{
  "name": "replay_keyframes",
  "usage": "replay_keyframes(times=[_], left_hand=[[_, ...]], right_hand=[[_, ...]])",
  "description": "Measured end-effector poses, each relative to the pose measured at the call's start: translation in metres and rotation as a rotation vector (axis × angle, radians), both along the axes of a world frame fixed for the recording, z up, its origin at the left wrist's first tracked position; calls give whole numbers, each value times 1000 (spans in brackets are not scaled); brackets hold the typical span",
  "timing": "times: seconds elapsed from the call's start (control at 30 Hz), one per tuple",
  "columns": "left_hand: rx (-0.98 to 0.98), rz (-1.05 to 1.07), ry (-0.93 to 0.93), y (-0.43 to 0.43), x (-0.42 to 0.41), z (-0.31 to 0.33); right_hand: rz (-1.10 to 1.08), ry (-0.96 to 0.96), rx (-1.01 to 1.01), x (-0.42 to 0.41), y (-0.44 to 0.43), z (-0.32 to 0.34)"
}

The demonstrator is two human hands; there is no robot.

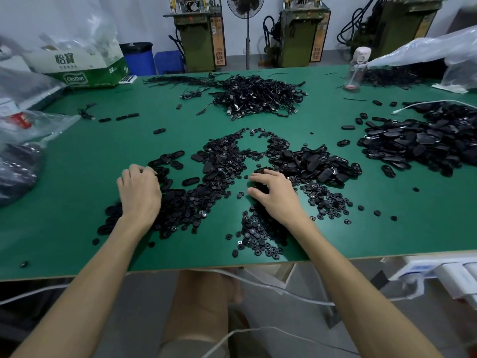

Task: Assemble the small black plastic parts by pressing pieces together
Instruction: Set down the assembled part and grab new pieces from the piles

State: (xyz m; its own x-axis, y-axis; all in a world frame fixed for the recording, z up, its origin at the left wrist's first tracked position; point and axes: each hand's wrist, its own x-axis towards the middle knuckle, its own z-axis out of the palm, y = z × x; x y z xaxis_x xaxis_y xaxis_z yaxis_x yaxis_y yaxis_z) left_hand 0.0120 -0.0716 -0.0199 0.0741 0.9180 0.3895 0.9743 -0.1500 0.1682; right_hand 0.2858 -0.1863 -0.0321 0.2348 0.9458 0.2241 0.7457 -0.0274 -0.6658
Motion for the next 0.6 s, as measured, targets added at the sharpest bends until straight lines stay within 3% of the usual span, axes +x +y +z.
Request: replay_keyframes(times=[0.33,0.6], left_hand=[[41,-60,-213,-8,18,6],[-57,-322,-611,-28,47,18]], right_hand=[[30,-180,101,-6,1,-3],[-68,-172,132,-5,3,-5]])
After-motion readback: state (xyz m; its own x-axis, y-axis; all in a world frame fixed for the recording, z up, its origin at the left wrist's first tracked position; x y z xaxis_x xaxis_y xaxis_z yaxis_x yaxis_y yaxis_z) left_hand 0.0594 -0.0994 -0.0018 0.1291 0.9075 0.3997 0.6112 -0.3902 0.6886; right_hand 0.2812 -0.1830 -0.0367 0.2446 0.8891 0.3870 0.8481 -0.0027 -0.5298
